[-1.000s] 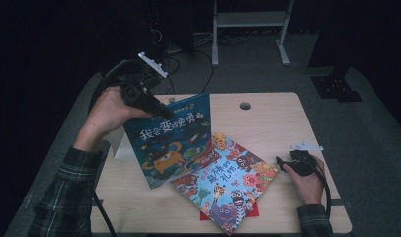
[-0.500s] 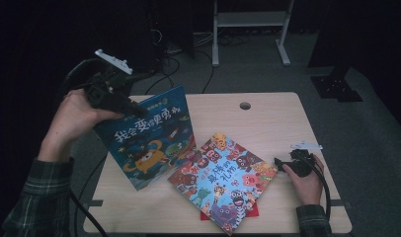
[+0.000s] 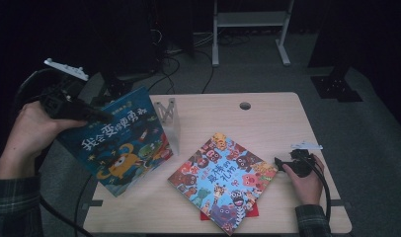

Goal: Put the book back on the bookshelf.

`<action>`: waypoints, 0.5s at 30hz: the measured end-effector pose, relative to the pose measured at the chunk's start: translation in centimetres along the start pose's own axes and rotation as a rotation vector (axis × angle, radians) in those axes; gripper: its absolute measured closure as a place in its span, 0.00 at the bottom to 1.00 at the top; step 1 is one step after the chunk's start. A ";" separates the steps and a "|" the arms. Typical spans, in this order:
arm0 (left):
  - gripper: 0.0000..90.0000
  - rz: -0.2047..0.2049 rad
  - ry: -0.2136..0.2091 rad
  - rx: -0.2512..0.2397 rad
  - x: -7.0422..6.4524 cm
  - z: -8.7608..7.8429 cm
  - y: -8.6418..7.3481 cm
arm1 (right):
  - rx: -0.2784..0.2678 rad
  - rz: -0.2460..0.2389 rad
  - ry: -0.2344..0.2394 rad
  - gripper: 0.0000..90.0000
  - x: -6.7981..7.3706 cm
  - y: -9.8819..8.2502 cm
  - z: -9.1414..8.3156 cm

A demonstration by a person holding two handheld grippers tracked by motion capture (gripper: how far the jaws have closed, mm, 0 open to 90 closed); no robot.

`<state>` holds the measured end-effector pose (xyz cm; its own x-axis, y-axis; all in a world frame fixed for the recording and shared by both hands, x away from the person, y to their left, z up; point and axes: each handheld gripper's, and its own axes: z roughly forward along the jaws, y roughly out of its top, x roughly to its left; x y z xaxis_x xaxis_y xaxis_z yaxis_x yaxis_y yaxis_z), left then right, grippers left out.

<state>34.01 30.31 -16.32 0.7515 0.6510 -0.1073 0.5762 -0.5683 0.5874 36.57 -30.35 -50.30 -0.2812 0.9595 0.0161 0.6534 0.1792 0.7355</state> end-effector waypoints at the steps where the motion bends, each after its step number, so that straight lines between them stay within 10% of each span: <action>1: 0.91 0.000 0.000 0.000 0.0 0.0 0.0 | 0.000 0.000 0.000 0.15 0.0 0.0 0.0; 15: 0.91 -0.180 0.119 -0.028 4.3 -2.8 -5.8 | 0.000 0.001 0.000 0.15 0.0 0.0 0.0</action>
<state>32.98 37.80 -17.99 0.5928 0.7967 -0.1178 0.6874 -0.4244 0.5894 36.57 -30.35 -50.30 -0.2805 0.9597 0.0164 0.6536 0.1785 0.7355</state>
